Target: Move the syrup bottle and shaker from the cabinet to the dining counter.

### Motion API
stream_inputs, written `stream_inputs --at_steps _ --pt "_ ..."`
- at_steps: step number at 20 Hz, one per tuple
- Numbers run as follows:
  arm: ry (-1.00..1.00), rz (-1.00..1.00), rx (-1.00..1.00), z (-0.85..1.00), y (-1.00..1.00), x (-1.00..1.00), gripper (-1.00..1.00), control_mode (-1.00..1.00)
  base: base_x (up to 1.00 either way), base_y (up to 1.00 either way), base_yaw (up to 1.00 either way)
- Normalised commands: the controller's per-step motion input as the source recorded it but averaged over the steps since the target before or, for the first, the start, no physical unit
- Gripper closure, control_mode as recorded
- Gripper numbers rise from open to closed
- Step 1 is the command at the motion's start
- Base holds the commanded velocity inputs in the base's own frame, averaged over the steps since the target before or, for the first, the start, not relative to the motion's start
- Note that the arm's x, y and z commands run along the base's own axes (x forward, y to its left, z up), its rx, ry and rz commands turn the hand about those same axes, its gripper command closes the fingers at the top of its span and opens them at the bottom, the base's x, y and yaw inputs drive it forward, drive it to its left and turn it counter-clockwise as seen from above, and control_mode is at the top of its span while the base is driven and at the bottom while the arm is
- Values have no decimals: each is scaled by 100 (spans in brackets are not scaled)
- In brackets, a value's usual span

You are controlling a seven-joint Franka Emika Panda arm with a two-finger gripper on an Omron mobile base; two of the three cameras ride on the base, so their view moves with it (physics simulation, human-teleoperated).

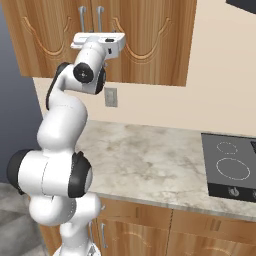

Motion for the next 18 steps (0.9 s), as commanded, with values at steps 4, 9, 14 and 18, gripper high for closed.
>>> stream_inputs --at_steps 4,9,14,18 --pt "0 -1 0 0 -15 30 100 -100 0 0 0" --pt "0 -6 0 1 -40 11 100 -100 0 0 0" --pt "0 -9 0 0 -88 -4 100 -100 0 0 0" --pt "1 -4 0 7 -100 -61 100 -100 0 0 0"
